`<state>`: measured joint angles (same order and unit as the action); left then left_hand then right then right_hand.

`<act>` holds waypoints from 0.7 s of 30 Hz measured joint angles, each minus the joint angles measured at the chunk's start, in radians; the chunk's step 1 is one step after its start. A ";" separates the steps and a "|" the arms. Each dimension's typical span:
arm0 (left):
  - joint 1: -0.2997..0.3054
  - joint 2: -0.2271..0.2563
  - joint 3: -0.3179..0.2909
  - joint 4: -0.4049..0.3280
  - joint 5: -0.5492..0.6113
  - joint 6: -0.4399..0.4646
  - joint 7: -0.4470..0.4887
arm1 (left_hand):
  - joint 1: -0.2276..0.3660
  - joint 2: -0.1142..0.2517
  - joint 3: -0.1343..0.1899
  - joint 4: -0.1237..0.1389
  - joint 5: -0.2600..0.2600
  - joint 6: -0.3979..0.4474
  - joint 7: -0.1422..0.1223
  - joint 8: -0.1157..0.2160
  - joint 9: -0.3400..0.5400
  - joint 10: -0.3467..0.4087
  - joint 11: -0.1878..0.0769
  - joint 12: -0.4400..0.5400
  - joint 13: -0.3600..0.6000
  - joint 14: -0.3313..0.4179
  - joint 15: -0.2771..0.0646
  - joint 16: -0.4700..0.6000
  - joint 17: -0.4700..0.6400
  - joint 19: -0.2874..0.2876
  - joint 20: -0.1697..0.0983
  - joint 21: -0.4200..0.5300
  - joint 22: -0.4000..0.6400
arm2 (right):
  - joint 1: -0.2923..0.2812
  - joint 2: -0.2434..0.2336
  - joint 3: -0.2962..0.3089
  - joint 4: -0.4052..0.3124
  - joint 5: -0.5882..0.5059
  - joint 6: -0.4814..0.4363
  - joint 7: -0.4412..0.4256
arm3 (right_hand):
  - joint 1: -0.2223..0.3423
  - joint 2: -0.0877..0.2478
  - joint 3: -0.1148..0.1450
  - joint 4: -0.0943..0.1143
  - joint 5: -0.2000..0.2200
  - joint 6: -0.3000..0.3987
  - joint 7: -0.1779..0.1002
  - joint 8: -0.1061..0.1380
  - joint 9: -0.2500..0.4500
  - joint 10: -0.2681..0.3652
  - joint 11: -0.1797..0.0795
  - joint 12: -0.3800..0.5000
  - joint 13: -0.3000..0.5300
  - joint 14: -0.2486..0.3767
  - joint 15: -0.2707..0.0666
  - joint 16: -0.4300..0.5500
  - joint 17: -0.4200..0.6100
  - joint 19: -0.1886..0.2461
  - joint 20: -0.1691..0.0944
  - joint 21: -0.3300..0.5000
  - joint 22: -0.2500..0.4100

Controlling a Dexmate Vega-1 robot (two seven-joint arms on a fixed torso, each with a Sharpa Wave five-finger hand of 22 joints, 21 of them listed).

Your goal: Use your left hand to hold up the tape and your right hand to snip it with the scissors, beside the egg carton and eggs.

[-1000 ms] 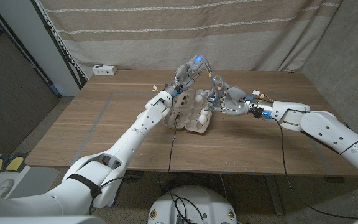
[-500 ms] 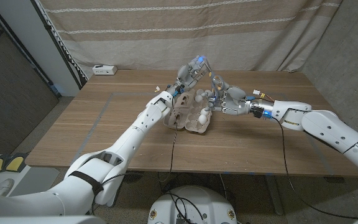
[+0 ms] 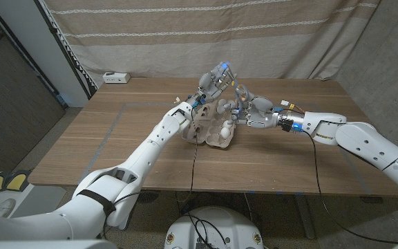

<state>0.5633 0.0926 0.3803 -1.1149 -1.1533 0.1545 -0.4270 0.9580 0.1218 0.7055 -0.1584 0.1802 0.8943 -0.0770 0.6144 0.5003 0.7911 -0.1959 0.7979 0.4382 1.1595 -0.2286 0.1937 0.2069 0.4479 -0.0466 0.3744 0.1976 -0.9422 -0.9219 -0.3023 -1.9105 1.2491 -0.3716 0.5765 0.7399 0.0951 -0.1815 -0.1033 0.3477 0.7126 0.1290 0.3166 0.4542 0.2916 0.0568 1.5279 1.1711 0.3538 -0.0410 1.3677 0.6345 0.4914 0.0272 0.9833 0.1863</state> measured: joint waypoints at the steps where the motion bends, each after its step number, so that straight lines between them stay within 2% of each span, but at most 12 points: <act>1: -0.001 -0.001 -0.001 0.003 -0.002 0.004 -0.002 | 0.000 0.000 0.000 0.000 0.000 0.000 0.000 0.000 0.001 -0.002 -0.002 0.000 0.000 0.000 0.000 0.000 0.001 0.000 0.000 0.000 0.000 | 0.000 0.000 0.000 -0.001 0.000 0.000 0.000 | 0.000 0.000 0.000 0.000 0.000 0.000 0.000 0.000 0.000 0.000 0.000 0.000 0.000 0.000 0.000 0.000 0.000 -0.003 0.003 0.000 0.000; 21: -0.013 -0.012 -0.013 0.039 -0.036 0.068 -0.050 | 0.000 0.000 0.000 0.000 -0.001 -0.003 -0.004 0.007 -0.005 -0.003 0.000 0.000 0.000 0.000 0.000 0.000 0.005 0.000 0.000 0.008 0.000 | 0.010 -0.004 -0.008 -0.008 -0.004 -0.003 -0.002 | 0.000 0.000 0.000 0.000 -0.004 0.000 0.000 -0.008 0.003 0.000 0.000 0.000 -0.005 0.002 -0.002 0.000 0.003 -0.005 0.005 -0.015 0.000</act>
<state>0.5499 0.0809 0.3671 -1.0763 -1.1895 0.2230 -0.4765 0.9580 0.1214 0.7053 -0.1587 0.1795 0.8909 -0.0807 0.6215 0.4949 0.7879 -0.1962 0.7979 0.4382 1.1595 -0.2287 0.1937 0.2117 0.4479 -0.0466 0.3821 0.1976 -0.9319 -0.9263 -0.3106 -1.9185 1.2448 -0.3745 0.5745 0.7399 0.0951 -0.1814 -0.1032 0.3437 0.7125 0.1289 0.3089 0.4570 0.2915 0.0567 1.5279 1.1664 0.3559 -0.0431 1.3677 0.6374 0.4860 0.0325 0.9678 0.1864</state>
